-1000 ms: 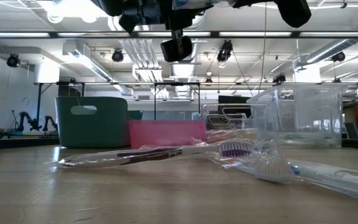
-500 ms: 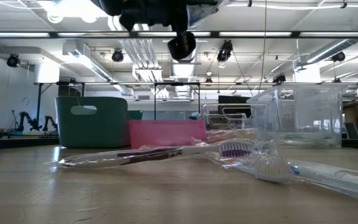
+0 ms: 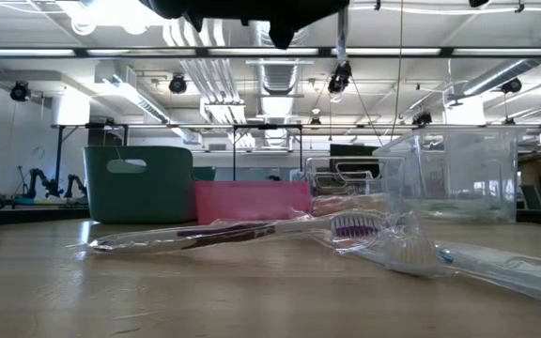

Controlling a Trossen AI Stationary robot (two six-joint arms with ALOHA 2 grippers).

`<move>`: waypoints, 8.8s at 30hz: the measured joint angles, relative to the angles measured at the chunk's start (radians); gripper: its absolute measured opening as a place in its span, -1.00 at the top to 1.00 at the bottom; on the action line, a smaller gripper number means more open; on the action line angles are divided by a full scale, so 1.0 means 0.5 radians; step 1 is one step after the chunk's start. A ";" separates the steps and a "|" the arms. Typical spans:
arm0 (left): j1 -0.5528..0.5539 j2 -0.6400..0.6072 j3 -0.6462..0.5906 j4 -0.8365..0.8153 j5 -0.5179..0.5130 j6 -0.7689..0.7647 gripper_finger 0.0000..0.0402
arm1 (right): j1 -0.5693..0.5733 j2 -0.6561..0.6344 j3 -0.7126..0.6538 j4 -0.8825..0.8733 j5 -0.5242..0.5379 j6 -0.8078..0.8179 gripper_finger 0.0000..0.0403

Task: Pick & Place Toothbrushes
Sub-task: Put the blue toothbrush into the red bin, then put the violet toothbrush into the green bin

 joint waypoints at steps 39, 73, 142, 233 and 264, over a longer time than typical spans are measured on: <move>-0.088 0.018 0.005 0.294 -0.095 0.305 0.92 | -0.658 0.185 -0.129 1.231 -0.895 -0.792 0.07; -0.137 -0.156 0.034 -0.344 -0.826 0.986 -0.09 | -0.681 -0.001 0.484 -0.956 -0.714 0.287 0.93; -0.575 0.641 0.456 0.257 -2.007 4.066 0.94 | -0.842 0.302 0.539 -1.054 -1.464 0.624 0.61; 0.576 0.396 0.575 -2.147 -0.871 2.670 0.28 | -0.899 0.060 0.552 -1.795 -1.073 0.771 -0.40; -0.584 -0.031 0.568 -2.346 -0.858 0.474 0.32 | -0.899 0.047 0.525 -1.807 -1.073 0.664 -0.41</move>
